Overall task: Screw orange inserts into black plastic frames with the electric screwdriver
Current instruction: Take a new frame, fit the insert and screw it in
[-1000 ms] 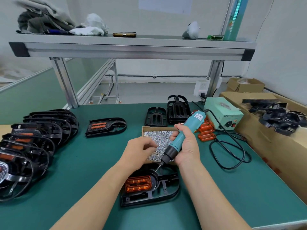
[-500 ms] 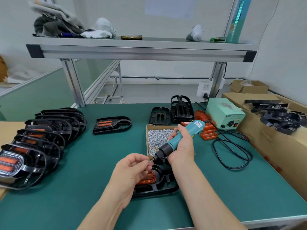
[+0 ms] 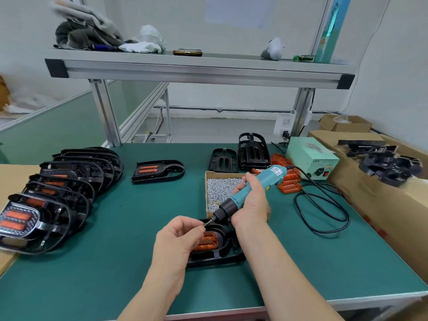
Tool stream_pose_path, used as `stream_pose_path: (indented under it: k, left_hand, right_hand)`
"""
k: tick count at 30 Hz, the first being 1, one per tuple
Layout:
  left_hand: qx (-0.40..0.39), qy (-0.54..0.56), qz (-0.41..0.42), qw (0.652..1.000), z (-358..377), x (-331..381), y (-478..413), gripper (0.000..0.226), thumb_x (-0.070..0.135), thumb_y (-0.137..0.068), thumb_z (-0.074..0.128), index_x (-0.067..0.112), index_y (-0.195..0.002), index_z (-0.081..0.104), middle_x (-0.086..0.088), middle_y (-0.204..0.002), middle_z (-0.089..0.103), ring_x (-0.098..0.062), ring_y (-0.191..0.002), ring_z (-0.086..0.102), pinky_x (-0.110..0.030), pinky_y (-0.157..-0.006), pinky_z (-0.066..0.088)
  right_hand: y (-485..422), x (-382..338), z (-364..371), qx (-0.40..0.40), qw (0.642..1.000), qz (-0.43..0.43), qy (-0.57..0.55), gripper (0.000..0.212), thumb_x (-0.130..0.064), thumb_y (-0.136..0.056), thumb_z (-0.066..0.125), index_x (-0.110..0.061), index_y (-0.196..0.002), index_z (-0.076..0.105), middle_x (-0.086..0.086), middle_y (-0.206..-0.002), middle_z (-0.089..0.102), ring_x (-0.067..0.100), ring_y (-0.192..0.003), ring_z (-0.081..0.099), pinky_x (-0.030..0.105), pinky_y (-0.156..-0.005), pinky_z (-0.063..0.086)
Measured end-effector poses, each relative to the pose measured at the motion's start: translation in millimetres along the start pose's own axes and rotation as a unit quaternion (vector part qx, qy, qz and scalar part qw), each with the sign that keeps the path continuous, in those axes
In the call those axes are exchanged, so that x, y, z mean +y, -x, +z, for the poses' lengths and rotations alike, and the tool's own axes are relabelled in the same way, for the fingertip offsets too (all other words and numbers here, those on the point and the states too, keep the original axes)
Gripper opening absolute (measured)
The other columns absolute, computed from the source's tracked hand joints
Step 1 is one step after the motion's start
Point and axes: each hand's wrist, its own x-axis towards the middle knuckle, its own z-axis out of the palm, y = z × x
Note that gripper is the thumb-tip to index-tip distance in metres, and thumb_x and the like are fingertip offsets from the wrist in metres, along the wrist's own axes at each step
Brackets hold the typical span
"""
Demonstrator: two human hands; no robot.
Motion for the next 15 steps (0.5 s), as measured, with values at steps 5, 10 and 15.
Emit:
stream_pose_path:
  k: [5, 10, 15]
  left_hand:
    - [0.058, -0.144, 0.088, 0.984, 2.3, -6.2, 3.9, 0.028, 0.0, -0.081, 0.073, 0.025, -0.071, 0.07, 0.001, -0.07, 0.072, -0.012, -0.067, 0.064, -0.032, -0.068, 0.053]
    - [0.091, -0.155, 0.141, 0.974, 1.0, -8.8, 7.9, 0.031, 0.002, -0.082, 0.073, 0.031, -0.073, 0.071, 0.005, -0.072, 0.072, -0.013, -0.068, 0.065, -0.027, -0.066, 0.05]
    - [0.085, -0.135, 0.141, 0.977, -2.7, -7.8, 2.9, 0.03, 0.0, -0.083, 0.073, 0.029, -0.074, 0.07, 0.002, -0.072, 0.071, -0.01, -0.068, 0.064, -0.029, -0.069, 0.052]
  right_hand:
    - [1.5, 5.5, 0.8, 0.015, 1.0, -0.016, 0.005, 0.016, -0.011, -0.087, 0.071, -0.014, -0.089, 0.056, -0.006, -0.048, 0.055, 0.006, -0.038, 0.051, 0.017, -0.04, 0.044]
    - [4.8, 9.1, 1.7, 0.026, 1.0, -0.012, 0.006, 0.017, -0.012, -0.085, 0.073, -0.014, -0.088, 0.056, -0.006, -0.049, 0.056, 0.007, -0.038, 0.053, 0.018, -0.042, 0.046]
    - [7.0, 5.9, 4.3, 0.028, 0.999, -0.02, -0.001, 0.018, -0.011, -0.083, 0.073, -0.014, -0.084, 0.056, -0.005, -0.047, 0.056, 0.007, -0.038, 0.054, 0.018, -0.041, 0.046]
